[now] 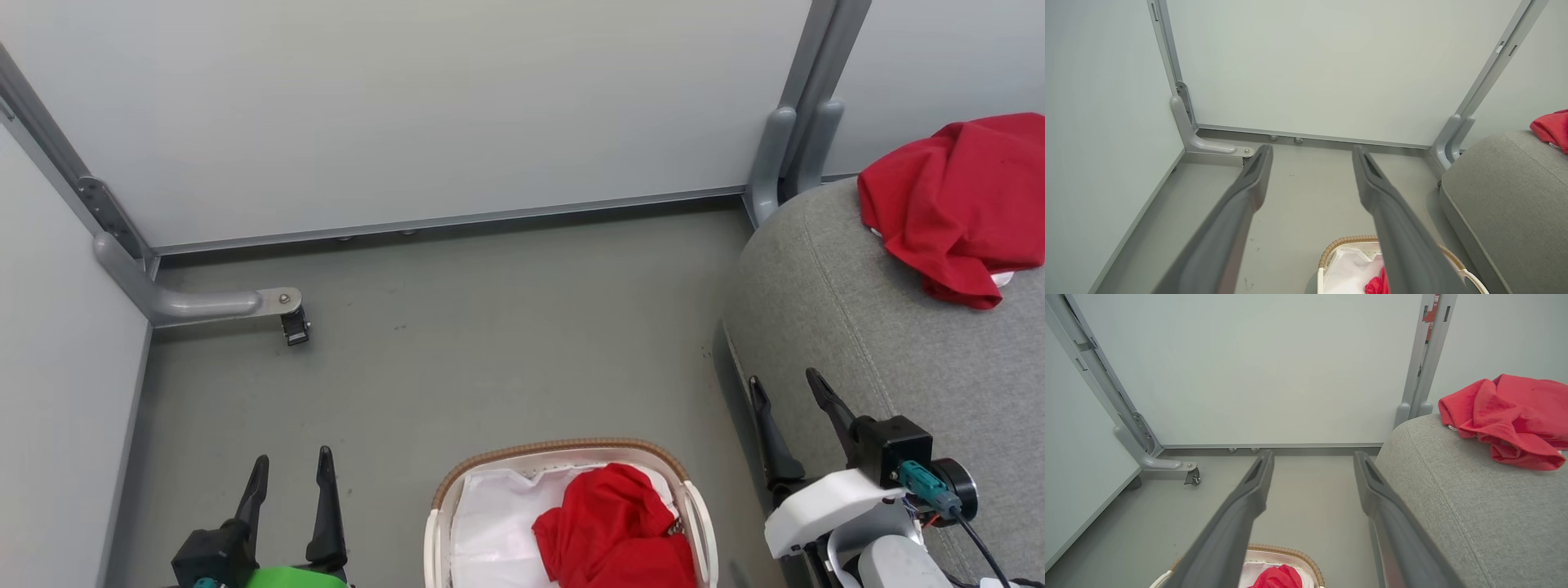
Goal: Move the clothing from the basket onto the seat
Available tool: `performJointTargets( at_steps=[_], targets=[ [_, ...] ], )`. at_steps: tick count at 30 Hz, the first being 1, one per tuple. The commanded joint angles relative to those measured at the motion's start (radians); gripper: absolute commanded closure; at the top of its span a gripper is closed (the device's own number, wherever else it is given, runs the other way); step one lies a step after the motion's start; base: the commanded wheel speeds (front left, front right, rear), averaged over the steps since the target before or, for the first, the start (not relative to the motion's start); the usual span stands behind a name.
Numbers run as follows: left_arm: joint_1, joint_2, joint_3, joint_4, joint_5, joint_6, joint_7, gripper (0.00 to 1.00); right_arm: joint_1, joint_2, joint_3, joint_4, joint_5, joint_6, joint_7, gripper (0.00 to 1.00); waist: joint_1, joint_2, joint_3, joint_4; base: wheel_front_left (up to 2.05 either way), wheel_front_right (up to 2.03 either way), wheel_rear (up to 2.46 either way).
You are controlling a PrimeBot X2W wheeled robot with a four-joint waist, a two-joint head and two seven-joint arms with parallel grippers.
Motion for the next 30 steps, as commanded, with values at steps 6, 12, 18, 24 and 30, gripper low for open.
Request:
performJointTargets(
  at_steps=[6,12,18,24,30],
  targets=[
    [0.010,0.000,-0.001,0.001,-0.001,0.000,-0.001,0.00,0.008,-0.003,0.001,-0.002,0.013,-0.001,-0.003,0.00,0.0001,0.0000,0.000,0.003,0.00,0.00,0.00],
    [0.008,0.000,-0.002,0.001,0.001,-0.002,-0.001,0.00,0.007,-0.003,0.003,-0.004,0.016,-0.001,-0.003,0.00,0.0001,0.0000,0.002,0.003,0.00,0.00,0.00],
    [0.007,0.000,-0.004,0.001,0.006,-0.004,-0.001,0.00,0.001,-0.003,-0.001,-0.007,0.013,-0.001,-0.003,0.00,0.0001,0.0000,0.009,-0.001,0.00,0.00,0.00],
    [-0.060,0.000,-0.044,0.025,0.063,-0.040,0.000,0.00,-0.015,-0.003,-0.024,-0.022,0.000,-0.001,-0.003,0.00,0.0001,0.0000,0.037,-0.007,0.00,0.00,0.00],
    [-0.198,0.001,-0.148,0.117,0.128,-0.079,0.000,0.00,-0.062,-0.003,-0.065,-0.056,-0.017,-0.001,-0.003,0.00,0.0001,0.0000,0.130,-0.020,0.00,0.00,0.00]
  ],
)
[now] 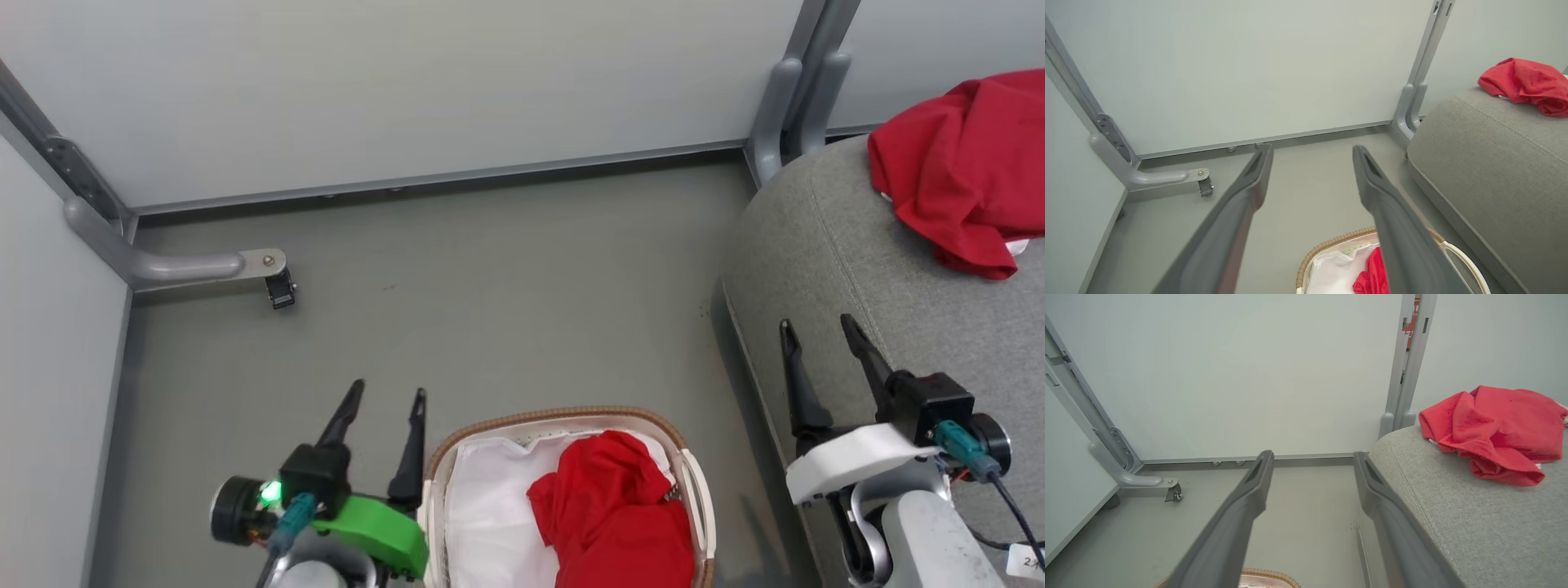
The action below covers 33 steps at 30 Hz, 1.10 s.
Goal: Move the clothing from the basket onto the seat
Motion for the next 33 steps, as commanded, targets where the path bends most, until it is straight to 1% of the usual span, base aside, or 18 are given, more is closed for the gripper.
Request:
performJointTargets(
  at_steps=[1,4,5,8,12,17,22,27,33],
  targets=[
    [-0.049,0.001,-0.032,0.032,0.023,-0.010,0.000,0.00,-0.020,-0.003,-0.012,-0.012,-0.007,-0.001,-0.003,0.00,0.0000,0.0000,0.069,-0.010,0.00,0.00,0.00],
    [-0.158,0.002,-0.129,0.130,0.049,-0.020,0.004,0.00,-0.058,-0.003,-0.040,-0.039,-0.014,-0.001,-0.003,0.00,0.0000,0.0000,0.150,-0.018,0.00,0.00,0.00],
    [-0.185,0.002,-0.156,0.155,0.039,-0.023,0.003,0.00,-0.071,-0.004,-0.052,-0.046,-0.016,-0.001,-0.003,0.00,0.0000,0.0000,0.175,-0.021,0.00,0.00,0.00],
    [-0.280,0.001,-0.289,0.236,-0.028,-0.025,0.011,0.00,-0.116,-0.003,-0.101,-0.072,-0.024,-0.001,-0.003,0.00,0.0000,0.0000,0.261,-0.034,0.00,0.00,0.00],
    [-0.397,0.004,-0.473,0.346,-0.088,-0.025,0.027,0.00,-0.179,-0.003,-0.145,-0.107,-0.044,-0.001,-0.003,0.00,0.0000,0.0000,0.369,-0.057,0.00,0.00,0.00],
    [-0.489,0.003,-0.620,0.458,-0.175,-0.025,0.066,0.00,-0.253,-0.003,-0.160,-0.166,-0.047,-0.001,-0.003,0.00,0.0000,0.0000,0.493,-0.094,0.00,0.00,0.00],
    [-0.570,0.004,-0.713,0.535,-0.239,-0.025,0.105,0.00,-0.317,-0.003,-0.150,-0.244,-0.027,-0.001,-0.003,0.00,0.0000,0.0000,0.617,-0.132,0.00,0.00,0.00],
    [-0.624,0.004,-0.786,0.564,-0.295,-0.017,0.126,0.00,-0.349,-0.003,-0.149,-0.320,-0.013,-0.001,-0.003,0.00,0.0000,0.0000,0.719,-0.157,0.00,0.00,0.00],
    [-0.664,0.004,-0.860,0.587,-0.352,-0.012,0.146,0.00,-0.370,-0.003,-0.135,-0.393,-0.006,-0.001,-0.003,0.00,0.0000,0.0000,0.798,-0.178,0.00,0.00,0.00]
  ],
)
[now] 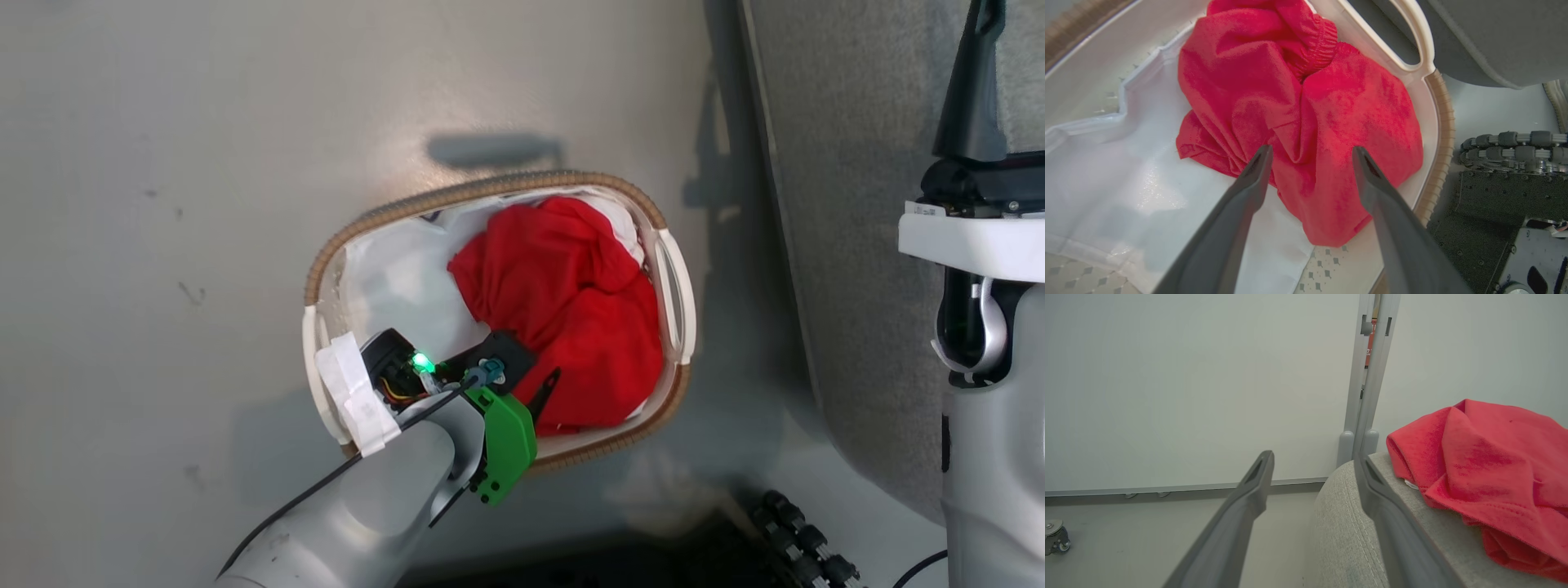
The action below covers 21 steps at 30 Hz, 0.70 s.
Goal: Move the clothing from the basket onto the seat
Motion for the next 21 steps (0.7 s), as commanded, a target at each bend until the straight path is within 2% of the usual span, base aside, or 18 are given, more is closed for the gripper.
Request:
performJointTargets(
  at_steps=[1,12,13,14,15,16,17,21],
  targets=[
    [-0.028,0.007,-0.010,0.010,-0.018,0.007,0.005,0.00,-0.016,-0.002,0.004,-0.018,0.009,-0.001,-0.003,0.00,-0.0003,0.0000,0.123,-0.062,0.00,0.00,0.00],
    [-0.090,0.007,-0.075,0.075,-0.102,0.019,0.025,0.00,-0.042,-0.002,0.014,-0.057,0.046,-0.001,-0.003,0.00,-0.0003,0.0000,0.190,-0.081,0.00,0.00,0.00],
    [-0.091,0.007,-0.080,0.077,-0.107,0.017,0.028,0.07,-0.043,-0.002,0.015,-0.058,0.047,-0.001,-0.003,0.00,-0.0003,0.0000,0.191,-0.081,0.00,0.00,0.00],
    [-0.092,0.007,-0.085,0.077,-0.115,0.016,0.029,0.36,-0.044,-0.002,0.016,-0.061,0.047,-0.001,-0.003,0.00,-0.0003,0.0000,0.191,-0.082,0.00,0.00,0.00],
    [-0.093,0.007,-0.090,0.078,-0.122,0.016,0.029,0.59,-0.044,-0.002,0.015,-0.061,0.047,-0.001,-0.003,0.00,-0.0003,0.0000,0.190,-0.082,0.00,0.00,0.00],
    [-0.095,0.007,-0.095,0.076,-0.130,0.015,0.028,0.96,-0.045,-0.002,0.014,-0.059,0.045,-0.001,-0.003,0.00,-0.0003,0.0000,0.188,-0.080,0.00,0.00,0.00],
    [-0.096,0.007,-0.100,0.074,-0.136,0.015,0.025,1.00,-0.045,-0.002,0.012,-0.057,0.043,-0.001,-0.003,0.00,-0.0003,0.0000,0.184,-0.078,0.00,0.00,0.00],
    [-0.098,0.006,-0.117,0.069,-0.148,0.021,-0.003,1.00,-0.046,-0.002,0.015,-0.044,0.033,-0.001,-0.003,0.00,-0.0003,0.0000,0.158,-0.066,0.00,0.00,0.00]
  ],
)
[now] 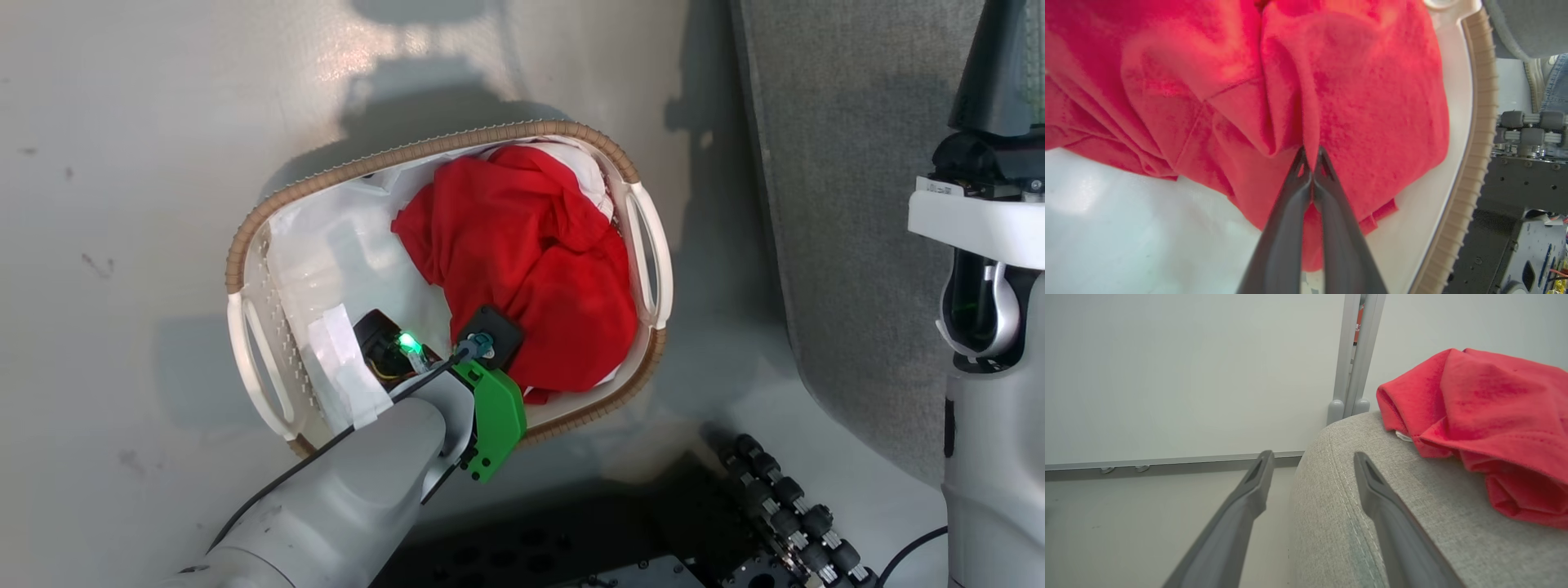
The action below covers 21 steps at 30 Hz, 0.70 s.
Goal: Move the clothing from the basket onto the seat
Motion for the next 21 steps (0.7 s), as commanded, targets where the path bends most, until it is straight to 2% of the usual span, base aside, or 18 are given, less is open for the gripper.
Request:
performJointTargets(
  at_steps=[1,6,12,18,21],
  targets=[
    [-0.012,0.006,-0.004,-0.002,-0.009,0.005,-0.017,1.00,-0.005,-0.003,0.002,0.010,-0.011,-0.001,-0.003,0.00,-0.0001,0.0000,-0.028,0.015,0.00,0.00,0.00],
    [0.014,0.005,-0.007,0.000,-0.037,0.011,-0.070,1.00,0.022,-0.003,0.024,0.057,-0.030,-0.001,-0.003,0.00,-0.0001,0.0000,-0.096,0.043,0.00,0.00,0.00],
    [0.043,0.005,-0.013,0.011,-0.049,0.009,-0.125,1.00,0.072,-0.003,0.051,0.130,-0.052,-0.001,-0.003,0.00,-0.0001,0.0000,-0.231,0.096,0.00,0.00,0.00],
    [0.067,0.005,-0.007,-0.012,-0.021,0.018,-0.146,1.00,0.142,-0.003,0.080,0.197,-0.079,-0.001,-0.003,0.00,-0.0001,0.0000,-0.396,0.153,0.00,0.00,0.00],
    [0.073,0.025,0.002,-0.060,0.020,0.024,-0.145,1.00,0.182,-0.003,0.094,0.228,-0.085,-0.001,-0.003,0.00,-0.0001,0.0000,-0.486,0.173,0.00,0.00,0.00]
  ],
)
